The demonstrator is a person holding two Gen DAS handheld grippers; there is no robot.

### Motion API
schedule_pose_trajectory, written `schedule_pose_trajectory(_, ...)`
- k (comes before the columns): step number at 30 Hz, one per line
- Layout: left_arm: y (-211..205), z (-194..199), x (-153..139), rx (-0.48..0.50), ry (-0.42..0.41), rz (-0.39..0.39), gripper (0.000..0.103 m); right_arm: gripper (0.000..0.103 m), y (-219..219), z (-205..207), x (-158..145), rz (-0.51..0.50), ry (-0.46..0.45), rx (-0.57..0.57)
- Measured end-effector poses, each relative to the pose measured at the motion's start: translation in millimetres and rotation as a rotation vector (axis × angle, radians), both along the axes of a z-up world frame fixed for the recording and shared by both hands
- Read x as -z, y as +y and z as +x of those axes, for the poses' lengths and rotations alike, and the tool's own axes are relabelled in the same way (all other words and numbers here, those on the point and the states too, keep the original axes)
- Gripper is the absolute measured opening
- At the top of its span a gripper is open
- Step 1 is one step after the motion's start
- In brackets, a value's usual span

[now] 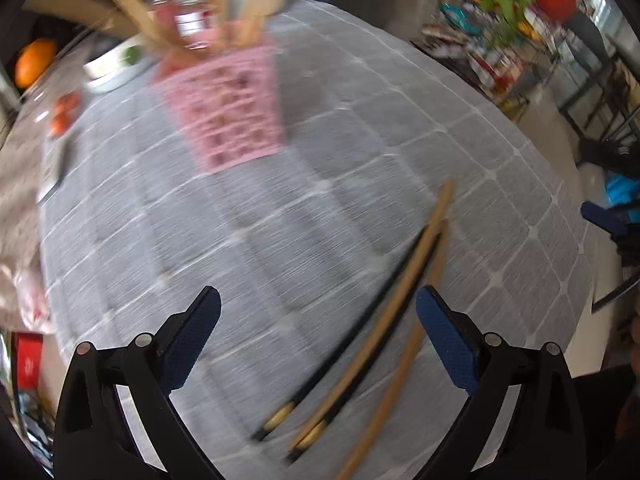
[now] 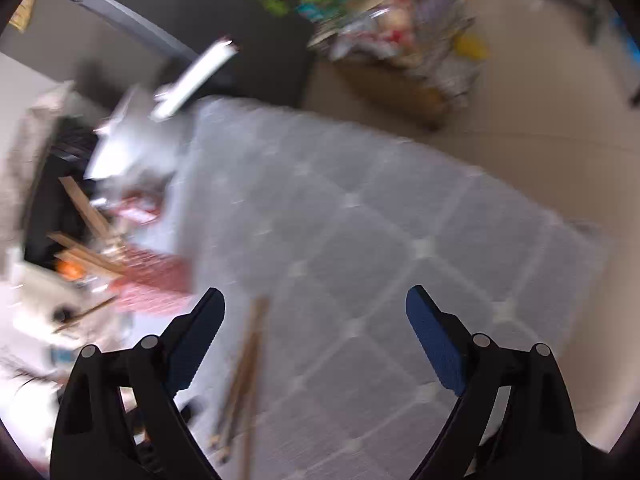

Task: Organize utensils
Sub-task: 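Lower the left tool to the last bamboo chopstick and grasp it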

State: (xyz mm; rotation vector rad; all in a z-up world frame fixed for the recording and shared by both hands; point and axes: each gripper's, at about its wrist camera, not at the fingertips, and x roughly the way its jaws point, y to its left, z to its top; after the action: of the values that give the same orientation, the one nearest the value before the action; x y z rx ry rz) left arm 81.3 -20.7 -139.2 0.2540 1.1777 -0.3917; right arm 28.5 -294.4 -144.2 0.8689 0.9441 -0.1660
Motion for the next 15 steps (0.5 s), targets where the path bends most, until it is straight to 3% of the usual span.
schedule_pose_trajectory(2,-24.0,12.4,1.7,0.027,-0.003,0.029,0.089,0.090,-6.7,-2.2,1.6,0.018,0.015,0.029)
schedule_pose_trajectory(5,-55.0,26.9,3.3,0.081,-0.015,0.086,0.086,0.090,-20.8,-2.1,22.0,0.243,0.050,0.060)
schedule_pose_trajectory(7,-76.7,36.4,11.3,0.124,0.014,0.126,0.074,0.090,-27.5,-3.9,34.4,0.362,0.076,0.080)
schedule_pose_trajectory(10,-99.4,46.7,25.6,0.164,0.049,0.174,0.063,0.090,-30.3,-9.8,38.6,0.395,0.084,0.103)
schedule_pose_trajectory(12,-108.2,52.6,27.3,0.169,0.049,0.159,0.062,0.090,-31.5,-14.2,36.6,0.388,0.073,0.113)
schedule_pose_trajectory(15,-113.5,55.1,35.2,0.171,0.104,0.180,0.046,0.090,-30.6,-14.3,39.0,0.381,0.087,0.098)
